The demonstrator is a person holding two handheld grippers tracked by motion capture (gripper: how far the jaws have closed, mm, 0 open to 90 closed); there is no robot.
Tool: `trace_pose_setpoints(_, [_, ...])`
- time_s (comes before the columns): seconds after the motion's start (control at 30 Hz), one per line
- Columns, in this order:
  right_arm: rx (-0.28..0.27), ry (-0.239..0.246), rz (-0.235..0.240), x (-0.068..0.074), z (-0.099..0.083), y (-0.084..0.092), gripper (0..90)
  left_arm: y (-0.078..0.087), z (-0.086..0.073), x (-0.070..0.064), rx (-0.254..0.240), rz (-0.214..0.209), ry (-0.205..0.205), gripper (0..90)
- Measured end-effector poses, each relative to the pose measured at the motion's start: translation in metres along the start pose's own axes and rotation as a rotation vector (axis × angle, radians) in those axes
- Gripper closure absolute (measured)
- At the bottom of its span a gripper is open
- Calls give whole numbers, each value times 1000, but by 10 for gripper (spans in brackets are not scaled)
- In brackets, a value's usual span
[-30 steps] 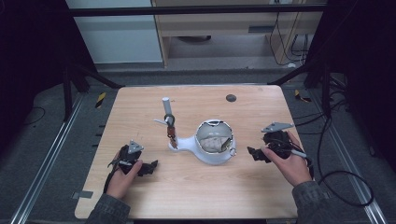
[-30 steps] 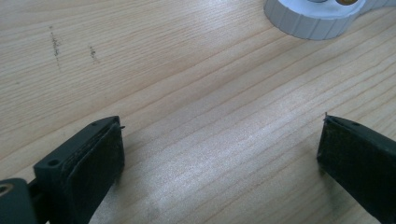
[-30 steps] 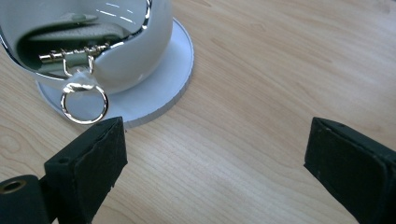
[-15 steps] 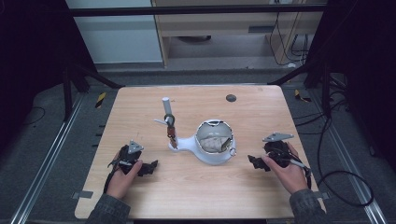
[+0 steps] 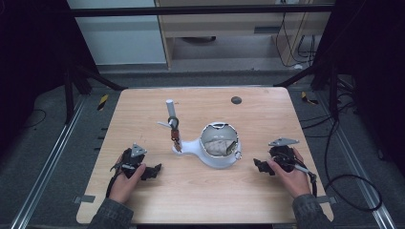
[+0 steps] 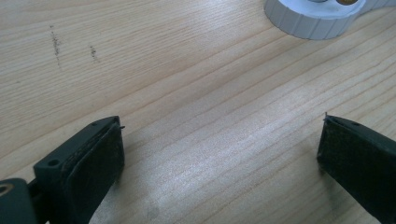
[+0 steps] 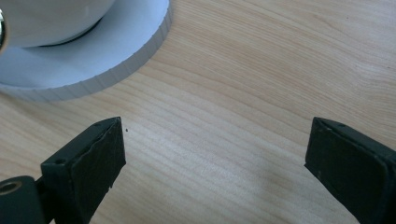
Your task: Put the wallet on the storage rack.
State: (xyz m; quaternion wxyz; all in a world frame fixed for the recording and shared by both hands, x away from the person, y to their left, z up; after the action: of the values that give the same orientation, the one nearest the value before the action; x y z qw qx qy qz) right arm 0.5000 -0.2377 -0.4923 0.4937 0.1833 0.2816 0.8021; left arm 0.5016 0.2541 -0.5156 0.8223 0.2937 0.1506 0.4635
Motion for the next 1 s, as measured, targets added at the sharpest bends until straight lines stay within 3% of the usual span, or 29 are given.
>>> trace_pose_setpoints(0.23, [4,-34,-5,-4,-3,-11,43,0,0,0,0,0,0,1])
trace_pose_setpoints(0.53, [8,-42,-19,-3,-12,-20,38,0,0,0,0,0,0,2])
trace_pose_setpoints(0.6, [-12,-24,-48,-2,-15,-20,35,0,0,0,0,0,0,2])
trace_pose_setpoints(1.0, [-23,-23,-62,1,-17,-23,2,0,0,0,0,0,0,1])
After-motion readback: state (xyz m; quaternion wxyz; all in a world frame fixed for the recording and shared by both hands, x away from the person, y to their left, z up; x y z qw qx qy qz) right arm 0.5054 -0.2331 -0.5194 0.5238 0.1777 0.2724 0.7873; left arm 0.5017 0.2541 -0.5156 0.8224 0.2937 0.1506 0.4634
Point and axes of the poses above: each handheld gripper's, and its own axes: y roughly backward along the jaws, z roughly out of its top, x roughly to its left, the point moved 1 cm from there along -y, roughly forward along the jaws, and after that the axes turned 6 degrees about -x, right-handed, at the moved point
